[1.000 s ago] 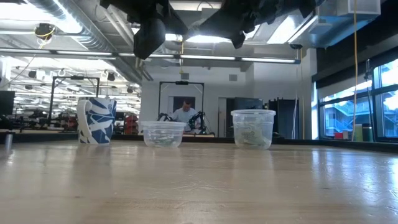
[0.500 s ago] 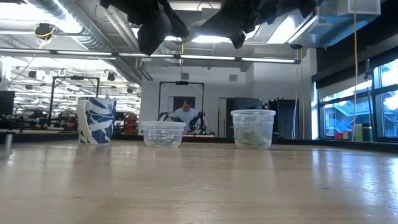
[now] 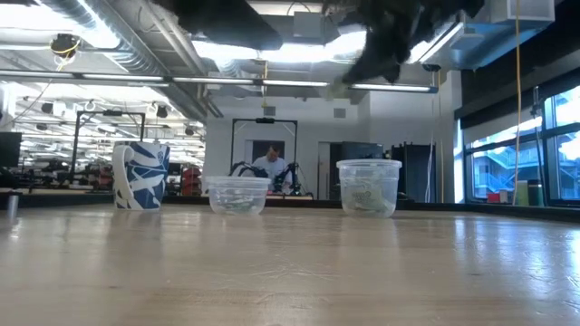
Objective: Pick and place items into bin
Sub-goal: Put the white stevia packet into the right transparent bin
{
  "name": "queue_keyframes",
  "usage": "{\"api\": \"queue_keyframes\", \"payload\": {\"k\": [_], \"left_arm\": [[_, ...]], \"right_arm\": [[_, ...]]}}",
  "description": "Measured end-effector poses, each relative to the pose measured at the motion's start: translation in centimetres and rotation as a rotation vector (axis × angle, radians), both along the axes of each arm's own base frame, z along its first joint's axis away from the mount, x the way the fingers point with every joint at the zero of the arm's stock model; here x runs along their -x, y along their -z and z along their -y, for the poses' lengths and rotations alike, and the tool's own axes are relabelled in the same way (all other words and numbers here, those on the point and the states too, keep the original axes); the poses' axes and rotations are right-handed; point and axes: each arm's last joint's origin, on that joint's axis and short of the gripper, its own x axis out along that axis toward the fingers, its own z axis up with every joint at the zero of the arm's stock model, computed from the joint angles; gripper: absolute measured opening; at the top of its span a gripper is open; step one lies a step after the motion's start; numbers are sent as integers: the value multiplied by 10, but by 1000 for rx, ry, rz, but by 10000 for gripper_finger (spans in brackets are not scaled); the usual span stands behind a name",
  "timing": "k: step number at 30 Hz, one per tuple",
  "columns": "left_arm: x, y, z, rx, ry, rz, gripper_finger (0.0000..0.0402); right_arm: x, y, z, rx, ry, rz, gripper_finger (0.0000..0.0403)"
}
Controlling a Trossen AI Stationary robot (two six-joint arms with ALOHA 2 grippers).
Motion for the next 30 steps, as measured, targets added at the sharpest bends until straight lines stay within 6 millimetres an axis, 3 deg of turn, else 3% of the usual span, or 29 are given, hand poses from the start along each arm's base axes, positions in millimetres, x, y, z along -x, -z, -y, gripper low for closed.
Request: {"api": "queue_keyframes", "payload": {"k": [4,11,21,30], "left_arm": [[2,-7,-9,128,112,-22,105],[11,-21,-20,156,128,-15,102],[25,-46,-45,276,294,15,100],[23,-42,-73,279,329,22,100]], "right_arm": [[12,9,23,-49,94,-120,8],[13,32,48,-148,87,-248,8],[16,51,70,-258,55,-331,9],[13,69,81,-266,64,-394,9]]}}
